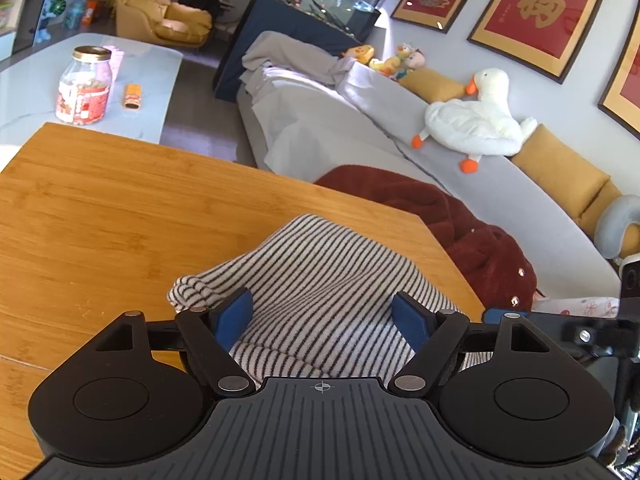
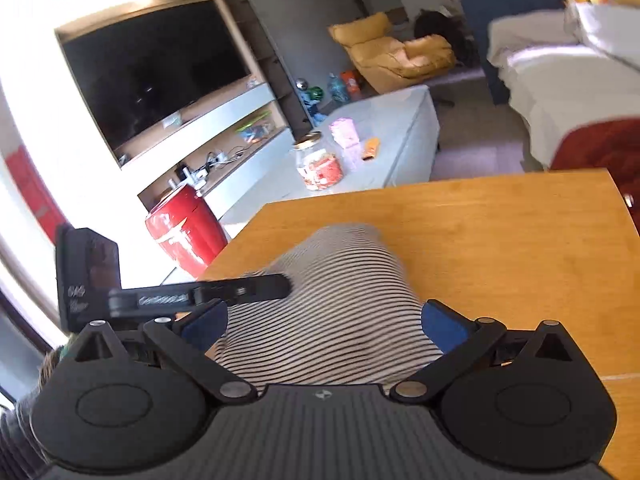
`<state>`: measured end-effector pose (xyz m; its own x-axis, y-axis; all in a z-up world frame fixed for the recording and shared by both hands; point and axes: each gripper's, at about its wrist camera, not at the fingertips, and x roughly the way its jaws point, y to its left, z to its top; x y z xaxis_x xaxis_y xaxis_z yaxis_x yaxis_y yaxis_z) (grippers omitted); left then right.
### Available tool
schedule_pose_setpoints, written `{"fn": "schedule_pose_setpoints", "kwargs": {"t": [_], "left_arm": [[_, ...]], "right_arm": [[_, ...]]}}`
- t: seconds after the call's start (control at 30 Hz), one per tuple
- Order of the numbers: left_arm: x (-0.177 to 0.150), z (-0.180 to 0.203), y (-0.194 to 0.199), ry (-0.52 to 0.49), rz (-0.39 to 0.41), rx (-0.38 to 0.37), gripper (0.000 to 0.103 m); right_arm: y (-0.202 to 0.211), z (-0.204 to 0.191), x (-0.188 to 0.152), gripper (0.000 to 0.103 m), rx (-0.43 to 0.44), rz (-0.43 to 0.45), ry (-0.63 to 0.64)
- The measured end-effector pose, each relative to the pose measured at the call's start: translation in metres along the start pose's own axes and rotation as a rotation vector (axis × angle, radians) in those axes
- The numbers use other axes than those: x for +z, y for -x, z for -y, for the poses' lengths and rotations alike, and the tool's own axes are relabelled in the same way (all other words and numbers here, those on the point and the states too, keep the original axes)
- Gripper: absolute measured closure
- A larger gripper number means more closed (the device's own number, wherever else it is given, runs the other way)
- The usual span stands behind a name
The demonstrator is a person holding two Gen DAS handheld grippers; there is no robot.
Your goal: Fold clothes
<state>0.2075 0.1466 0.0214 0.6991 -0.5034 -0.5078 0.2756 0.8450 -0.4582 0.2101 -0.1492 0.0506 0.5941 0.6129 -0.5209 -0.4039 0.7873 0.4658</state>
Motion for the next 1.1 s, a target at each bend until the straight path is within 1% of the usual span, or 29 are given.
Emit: {"fn": "schedule_pose_setpoints", "kwargs": {"t": [0.07, 0.13, 0.23, 0.27, 0.37, 0.43, 0.53, 0.57, 0.67, 0.77, 0.83, 0.9, 0.97, 1.0, 1.1], "left_arm": [[0.0, -0.001, 0.0, -0.001, -0.002, -0.002, 0.021], [0.0, -0.002, 0.001, 0.002, -0.005, -0.007, 0.021], [0.002, -0.004, 0.0, 0.009, -0.011, -0.015, 0.021], [0.003, -0.005, 0.0, 0.01, -0.013, -0.015, 0.021], [0.005, -0.007, -0.001, 0.011, -0.013, 0.003, 0.02], [0.007, -0.011, 0.0, 0.026, -0.009, 0.008, 0.019], [0.011, -0.021, 0.0, 0.085, -0.009, -0.024, 0.019], [0.011, -0.023, -0.001, 0.098, -0.01, -0.032, 0.02], [0.011, -0.017, 0.002, 0.065, -0.005, -0.013, 0.02], [0.009, -0.004, 0.019, 0.044, 0.018, 0.043, 0.018], [0.005, 0.004, 0.036, 0.048, 0.041, 0.067, 0.01], [-0.003, 0.009, 0.051, 0.064, 0.05, 0.077, 0.008], [-0.016, 0.01, 0.062, 0.096, 0.03, 0.052, 0.008], [-0.022, 0.011, 0.065, 0.112, 0.014, 0.033, 0.008], [-0.04, 0.01, 0.064, 0.162, -0.043, -0.026, 0.008]], "right_arm": [[-0.007, 0.031, -0.003, 0.0, -0.017, -0.022, -0.132], [-0.015, 0.052, -0.018, 0.0, -0.021, -0.051, -0.217], [-0.028, 0.057, -0.034, 0.0, 0.039, -0.072, -0.218], [-0.031, 0.05, -0.035, 0.001, 0.052, -0.093, -0.201], [-0.04, 0.027, -0.038, 0.016, 0.087, -0.15, -0.146], [-0.031, 0.008, -0.035, 0.029, 0.084, -0.128, -0.083], [-0.018, -0.007, -0.033, 0.034, 0.101, -0.119, -0.033], [-0.015, -0.012, -0.033, 0.034, 0.1, -0.12, -0.017], [-0.033, -0.012, -0.051, 0.035, -0.024, -0.183, 0.034], [-0.032, -0.016, -0.057, 0.034, -0.037, -0.153, 0.053], [-0.024, -0.016, -0.053, 0.034, -0.038, -0.129, 0.071], [-0.017, -0.015, -0.048, 0.033, -0.039, -0.106, 0.089], [-0.009, -0.014, -0.044, 0.03, -0.04, -0.083, 0.107], [-0.005, -0.013, -0.042, 0.026, -0.041, -0.071, 0.116], [0.007, -0.012, -0.035, 0.019, -0.042, -0.036, 0.143]]}}
